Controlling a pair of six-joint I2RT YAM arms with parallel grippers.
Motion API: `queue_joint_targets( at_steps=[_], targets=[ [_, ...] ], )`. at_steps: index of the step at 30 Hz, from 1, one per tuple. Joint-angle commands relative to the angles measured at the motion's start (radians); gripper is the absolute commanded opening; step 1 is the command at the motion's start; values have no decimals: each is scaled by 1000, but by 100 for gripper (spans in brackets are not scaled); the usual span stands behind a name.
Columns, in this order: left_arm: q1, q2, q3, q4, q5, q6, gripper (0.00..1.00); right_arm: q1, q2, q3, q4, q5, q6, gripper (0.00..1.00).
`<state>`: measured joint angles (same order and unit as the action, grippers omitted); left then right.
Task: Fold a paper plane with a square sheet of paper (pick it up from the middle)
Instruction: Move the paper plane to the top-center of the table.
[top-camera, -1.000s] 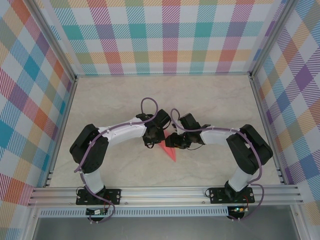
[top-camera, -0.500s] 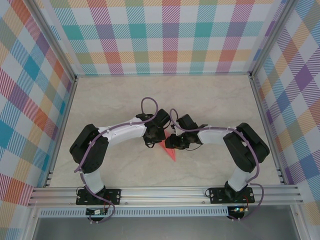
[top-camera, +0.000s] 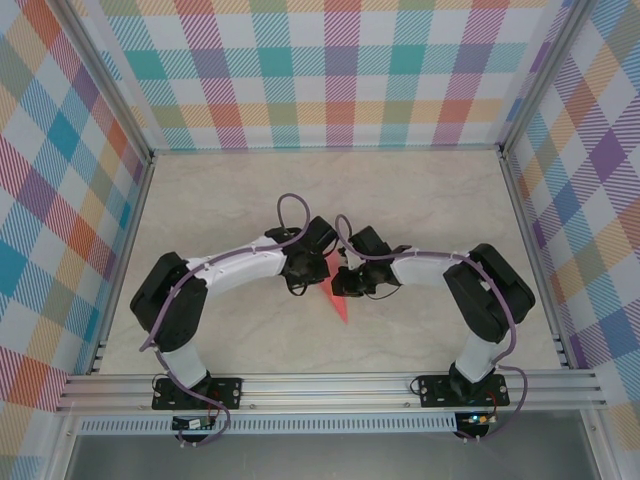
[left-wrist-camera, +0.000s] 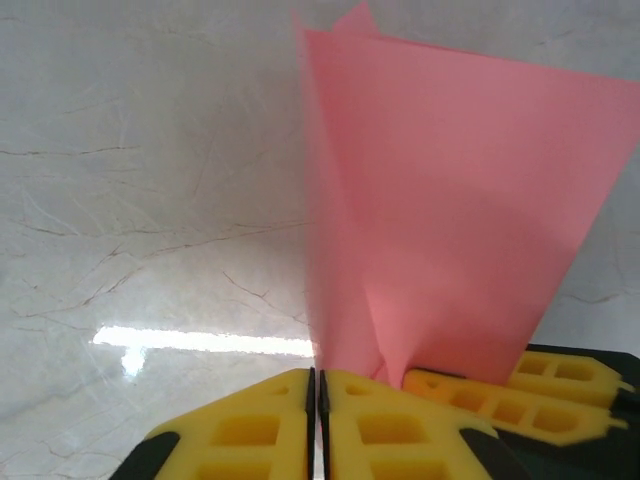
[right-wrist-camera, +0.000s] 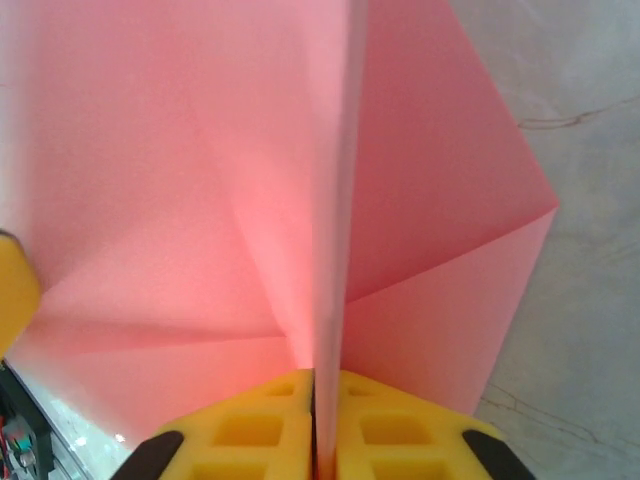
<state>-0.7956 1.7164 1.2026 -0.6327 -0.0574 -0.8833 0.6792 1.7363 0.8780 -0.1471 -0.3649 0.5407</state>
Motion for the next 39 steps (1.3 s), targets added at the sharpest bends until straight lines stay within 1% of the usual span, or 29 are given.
queue_joint_targets(
  at_steps=[1,3,5,9,13,15,22,29,34,39],
  targets=[
    [2,-100,-28,34,-1,-5,17,11,-44,49,-97,46,-13,8],
    [2,-148,-45,34,-22,-5,19,14,-70,70,-142,89,-10,7],
    [3,-199,-67,31,-55,-8,22,16,-93,98,-200,157,-10,6],
    [20,-301,-128,13,-126,-30,26,17,-78,201,-390,369,27,7],
    [57,-388,-216,26,-152,-61,29,20,-7,286,-466,428,52,10],
    [80,-418,-257,36,-144,-74,29,22,30,319,-487,451,62,10],
    [126,-487,-353,53,-116,-95,30,35,121,388,-484,453,58,11],
    [145,-504,-373,56,-109,-95,30,39,144,371,-456,459,77,11],
    [150,-493,-375,69,-97,-95,31,40,158,347,-437,445,85,15],
    [150,-479,-373,77,-88,-92,31,43,176,340,-443,458,81,19]
  ],
)
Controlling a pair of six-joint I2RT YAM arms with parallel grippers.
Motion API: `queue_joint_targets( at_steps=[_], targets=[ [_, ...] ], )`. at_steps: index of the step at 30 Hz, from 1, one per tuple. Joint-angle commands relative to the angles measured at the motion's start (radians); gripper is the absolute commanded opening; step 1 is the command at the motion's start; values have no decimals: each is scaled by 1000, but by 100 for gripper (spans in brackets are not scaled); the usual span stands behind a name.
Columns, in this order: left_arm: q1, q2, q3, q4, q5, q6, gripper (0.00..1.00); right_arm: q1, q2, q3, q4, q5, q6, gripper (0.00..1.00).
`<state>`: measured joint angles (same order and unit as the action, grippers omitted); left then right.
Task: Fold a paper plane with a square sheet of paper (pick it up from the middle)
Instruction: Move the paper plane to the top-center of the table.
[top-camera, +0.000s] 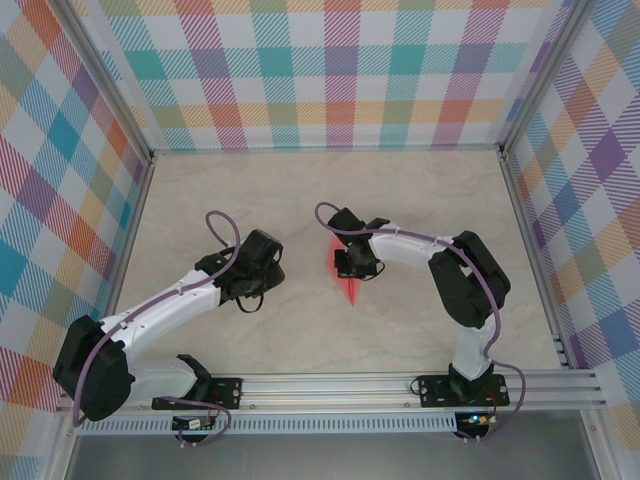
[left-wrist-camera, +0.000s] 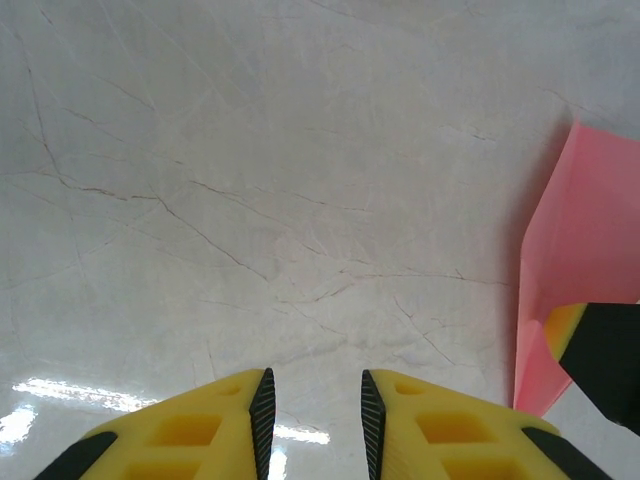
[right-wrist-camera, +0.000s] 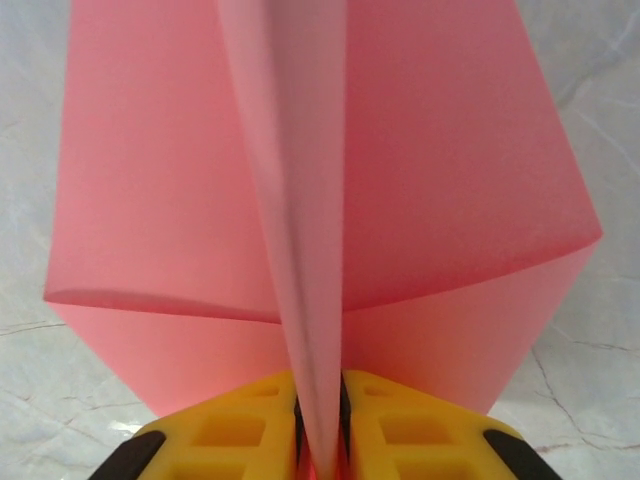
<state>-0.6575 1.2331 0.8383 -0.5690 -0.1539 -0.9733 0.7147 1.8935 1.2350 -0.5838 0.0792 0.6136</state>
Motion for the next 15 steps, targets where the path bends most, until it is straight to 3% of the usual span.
queue_joint_targets(
  at_steps=[1,15],
  targets=[
    [12,7,-8,15,12,-2,31,9,24,-16,-8,16,9,20],
    [12,28,-1,11,24,1,31,62,175,88,-143,109,75,30]
  ],
)
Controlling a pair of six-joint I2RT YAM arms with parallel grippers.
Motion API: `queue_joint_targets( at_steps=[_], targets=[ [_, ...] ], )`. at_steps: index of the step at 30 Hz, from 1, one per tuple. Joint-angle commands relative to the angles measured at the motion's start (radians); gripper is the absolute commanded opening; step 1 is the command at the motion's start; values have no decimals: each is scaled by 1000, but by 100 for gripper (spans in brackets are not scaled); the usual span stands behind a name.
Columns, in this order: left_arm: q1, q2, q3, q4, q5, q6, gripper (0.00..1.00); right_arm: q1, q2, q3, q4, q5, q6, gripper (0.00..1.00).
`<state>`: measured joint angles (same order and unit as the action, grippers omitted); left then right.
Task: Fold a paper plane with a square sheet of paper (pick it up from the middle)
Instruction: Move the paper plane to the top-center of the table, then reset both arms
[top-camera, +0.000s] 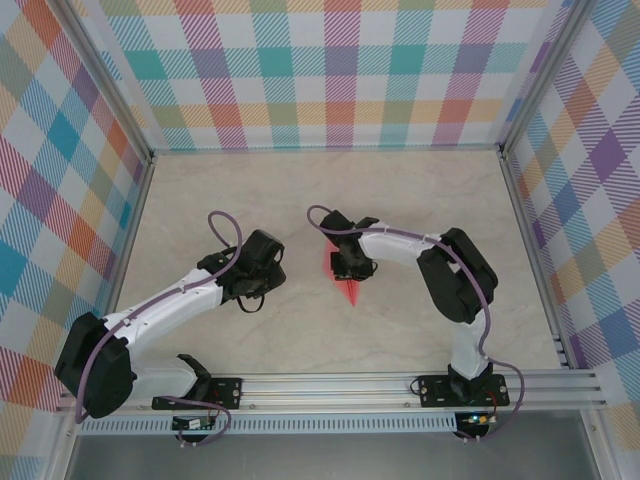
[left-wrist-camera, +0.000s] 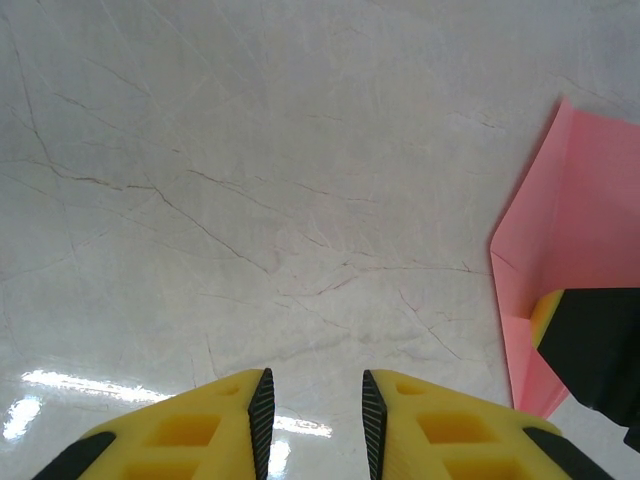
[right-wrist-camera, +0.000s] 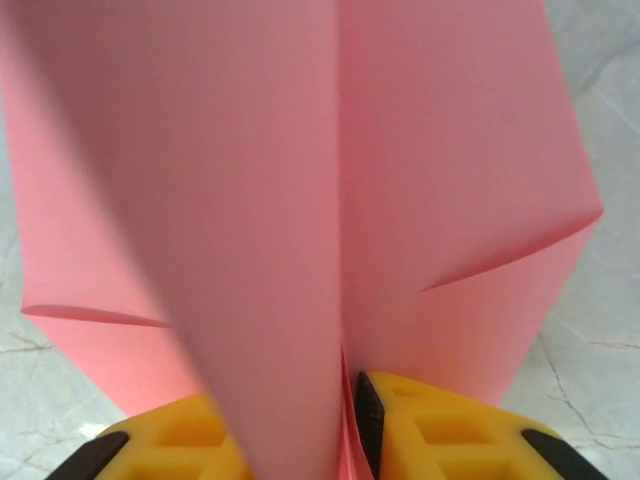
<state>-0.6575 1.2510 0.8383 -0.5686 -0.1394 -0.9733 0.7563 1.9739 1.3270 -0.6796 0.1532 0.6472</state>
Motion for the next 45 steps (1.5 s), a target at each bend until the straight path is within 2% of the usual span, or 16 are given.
queue_joint_targets(
  at_steps=[1,5,10,15,25,28,32,36,40,42,44,45],
  targets=[
    [13,12,1,8,10,1,31,21,103,-3,-51,33,54,31],
    [13,6,3,2,7,2,31,21,109,-8,-49,33,112,39],
    [13,-8,3,-2,-5,1,31,22,108,12,-61,34,164,42],
    [13,-19,10,-18,-14,5,32,22,86,42,-75,51,147,44],
    [13,-46,11,-13,-19,28,32,21,-59,76,-100,59,86,53],
    [13,-45,17,-23,-24,41,32,22,-93,80,-117,60,84,61],
    [13,-42,22,-28,-29,45,33,22,-165,73,-141,91,87,64],
    [13,-51,30,-37,-46,64,34,21,-327,27,-122,171,71,70],
    [13,-82,30,-42,-98,96,37,22,-531,-57,-78,333,29,77],
    [13,-102,24,-40,-127,117,44,21,-616,-101,-56,420,4,77],
    [13,-124,22,-46,-162,133,57,21,-709,-159,-24,532,-28,78],
    [14,-135,21,-48,-178,147,67,19,-757,-194,-10,624,-41,78]
  ],
)
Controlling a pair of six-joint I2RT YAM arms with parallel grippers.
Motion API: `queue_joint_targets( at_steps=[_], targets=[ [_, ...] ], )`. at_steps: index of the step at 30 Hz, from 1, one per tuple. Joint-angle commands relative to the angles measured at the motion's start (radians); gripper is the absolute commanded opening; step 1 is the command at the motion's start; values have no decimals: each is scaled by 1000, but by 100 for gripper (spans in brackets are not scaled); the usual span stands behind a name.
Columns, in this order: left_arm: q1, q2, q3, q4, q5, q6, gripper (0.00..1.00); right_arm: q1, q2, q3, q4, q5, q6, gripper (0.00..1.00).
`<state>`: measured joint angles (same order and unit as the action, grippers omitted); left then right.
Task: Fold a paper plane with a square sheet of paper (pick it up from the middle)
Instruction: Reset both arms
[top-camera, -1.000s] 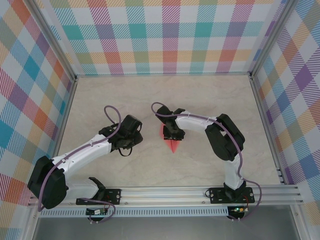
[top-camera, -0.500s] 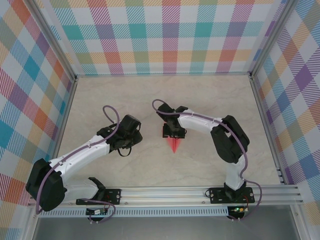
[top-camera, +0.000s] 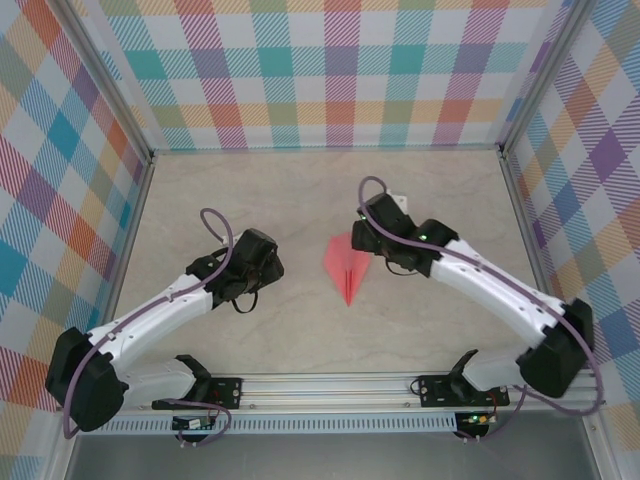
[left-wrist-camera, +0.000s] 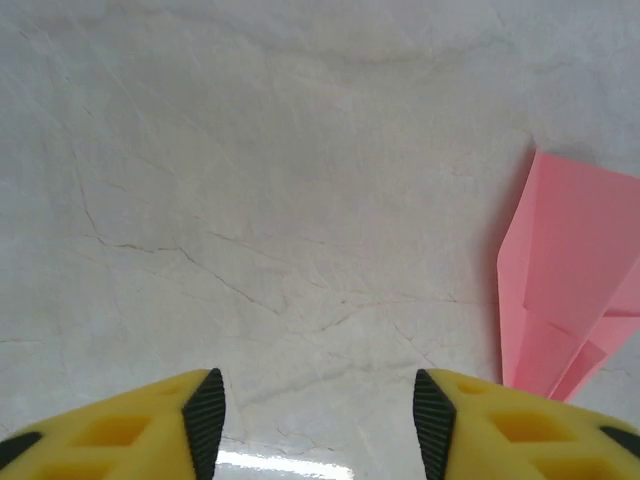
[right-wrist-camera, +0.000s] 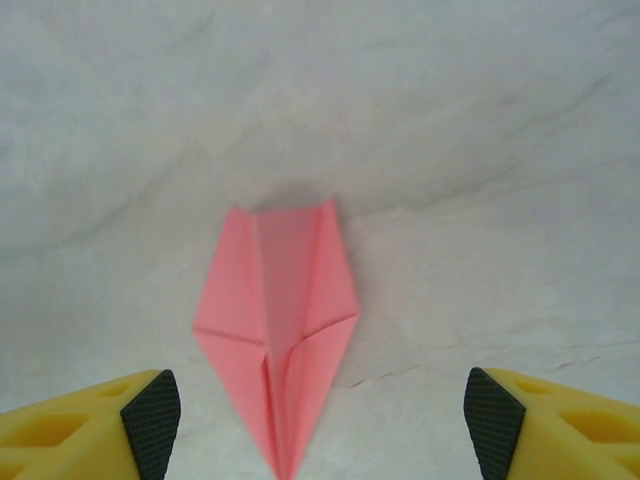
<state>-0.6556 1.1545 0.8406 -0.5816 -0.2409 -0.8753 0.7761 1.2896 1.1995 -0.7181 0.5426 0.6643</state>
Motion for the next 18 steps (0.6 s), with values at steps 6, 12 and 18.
queue_joint_targets(
  at_steps=[6,12,18],
  targets=[
    [16,-106,9,-59,-206,127,100,-145,-261,-326,294,405,-316,91],
    [30,-129,-15,-38,-421,228,100,-402,-189,-493,462,207,-456,93],
    [128,-103,-23,13,-512,352,100,-517,-66,-602,738,18,-535,93]
  ],
)
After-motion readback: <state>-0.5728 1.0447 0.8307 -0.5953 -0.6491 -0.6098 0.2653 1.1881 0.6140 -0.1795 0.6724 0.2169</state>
